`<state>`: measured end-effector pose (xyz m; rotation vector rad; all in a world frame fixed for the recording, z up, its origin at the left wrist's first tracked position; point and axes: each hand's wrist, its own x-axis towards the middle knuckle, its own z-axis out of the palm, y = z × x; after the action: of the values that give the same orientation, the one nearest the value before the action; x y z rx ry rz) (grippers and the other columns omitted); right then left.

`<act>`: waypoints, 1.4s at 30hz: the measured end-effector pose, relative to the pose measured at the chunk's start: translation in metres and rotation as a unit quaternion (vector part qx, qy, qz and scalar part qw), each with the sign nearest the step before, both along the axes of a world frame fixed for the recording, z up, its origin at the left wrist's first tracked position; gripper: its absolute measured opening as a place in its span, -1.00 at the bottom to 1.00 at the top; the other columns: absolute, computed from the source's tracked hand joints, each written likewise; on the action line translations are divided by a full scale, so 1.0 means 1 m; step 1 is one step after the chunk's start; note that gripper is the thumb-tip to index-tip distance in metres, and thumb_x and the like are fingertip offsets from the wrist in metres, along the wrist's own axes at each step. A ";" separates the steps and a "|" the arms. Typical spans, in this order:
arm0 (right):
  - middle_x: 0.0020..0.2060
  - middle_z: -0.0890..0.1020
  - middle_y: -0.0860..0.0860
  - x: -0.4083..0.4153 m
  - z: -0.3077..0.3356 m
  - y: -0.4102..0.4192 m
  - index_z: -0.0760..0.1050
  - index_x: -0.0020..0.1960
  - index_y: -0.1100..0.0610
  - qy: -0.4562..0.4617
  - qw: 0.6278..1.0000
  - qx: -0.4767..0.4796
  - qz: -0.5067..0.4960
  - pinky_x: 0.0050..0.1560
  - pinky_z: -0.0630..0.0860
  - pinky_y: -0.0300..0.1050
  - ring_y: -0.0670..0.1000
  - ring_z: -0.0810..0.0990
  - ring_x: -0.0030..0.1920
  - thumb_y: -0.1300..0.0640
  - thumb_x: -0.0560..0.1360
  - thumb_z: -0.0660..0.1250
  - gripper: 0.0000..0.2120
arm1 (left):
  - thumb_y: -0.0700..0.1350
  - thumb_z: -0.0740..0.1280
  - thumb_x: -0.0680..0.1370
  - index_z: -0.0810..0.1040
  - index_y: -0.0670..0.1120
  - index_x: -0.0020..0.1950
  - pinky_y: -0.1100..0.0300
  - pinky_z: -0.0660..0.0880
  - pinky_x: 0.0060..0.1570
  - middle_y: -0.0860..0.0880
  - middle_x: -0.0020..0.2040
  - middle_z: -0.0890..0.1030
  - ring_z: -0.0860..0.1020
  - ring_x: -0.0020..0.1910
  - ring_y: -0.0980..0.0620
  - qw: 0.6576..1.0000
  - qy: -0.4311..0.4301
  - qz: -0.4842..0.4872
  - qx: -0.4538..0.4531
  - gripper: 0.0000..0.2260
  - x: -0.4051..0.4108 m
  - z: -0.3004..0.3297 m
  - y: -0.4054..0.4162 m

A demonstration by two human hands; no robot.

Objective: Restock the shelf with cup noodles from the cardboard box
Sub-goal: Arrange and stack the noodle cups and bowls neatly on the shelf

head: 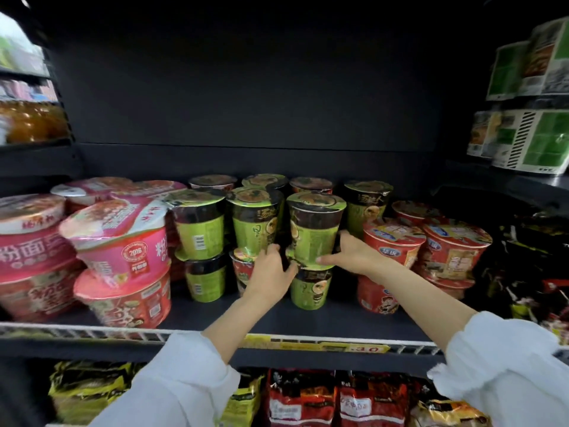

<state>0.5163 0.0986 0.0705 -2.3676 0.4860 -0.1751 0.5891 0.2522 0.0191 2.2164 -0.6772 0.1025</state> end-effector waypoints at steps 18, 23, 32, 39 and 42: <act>-0.11 0.57 0.10 -0.014 -0.022 0.008 0.50 0.08 0.31 -0.014 0.989 -0.085 -0.118 -0.19 0.36 -0.19 0.10 0.57 -0.04 0.04 0.46 0.41 -0.64 | -0.14 0.44 0.45 0.41 -0.15 0.38 0.01 0.45 0.25 -0.16 0.28 0.50 0.51 0.24 -0.13 0.992 0.047 -0.113 -0.030 -0.48 0.004 -0.007 -0.017; 0.08 0.55 0.23 -0.025 0.009 0.022 0.39 0.16 0.37 0.031 0.964 -0.223 -0.143 -0.09 0.44 -0.09 0.20 0.55 0.10 -0.04 0.48 0.37 -0.49 | 0.04 0.50 0.38 0.39 -0.13 0.36 0.14 0.31 0.28 -0.13 0.29 0.36 0.39 0.29 -0.08 0.996 0.038 -0.082 -0.022 -0.38 -0.002 -0.005 -0.029; 0.19 0.42 0.18 -0.020 0.072 0.036 0.30 0.30 0.19 -0.116 0.896 -0.405 -0.139 0.00 0.43 0.00 0.19 0.40 0.22 -0.10 0.46 0.25 -0.47 | 0.14 0.51 0.32 0.49 -0.10 0.26 0.05 0.44 0.24 -0.07 0.21 0.56 0.46 0.27 -0.06 0.990 0.086 -0.102 -0.034 -0.40 -0.003 -0.005 -0.037; 0.09 0.55 0.13 -0.001 0.070 0.027 0.51 0.25 0.11 -0.024 0.887 -0.455 -0.075 -0.05 0.45 -0.01 0.17 0.50 0.18 -0.26 0.52 0.16 -0.47 | 0.08 0.53 0.33 0.46 -0.12 0.27 0.14 0.42 0.19 -0.09 0.24 0.55 0.46 0.28 -0.06 0.988 0.104 -0.102 -0.046 -0.40 0.001 -0.006 -0.037; 0.25 0.53 0.13 -0.006 0.078 0.013 0.41 0.38 0.08 0.017 0.925 -0.379 -0.006 0.18 0.43 -0.01 0.16 0.48 0.27 -0.07 0.55 0.25 -0.54 | 0.08 0.53 0.33 0.41 -0.14 0.30 0.17 0.41 0.14 -0.10 0.25 0.53 0.46 0.28 -0.07 0.989 0.109 -0.097 -0.038 -0.36 0.003 -0.006 -0.038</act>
<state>0.5105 0.1112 0.1486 -3.1278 0.5076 -0.3852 0.5920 0.2144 0.0134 2.0408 -0.7493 -0.2066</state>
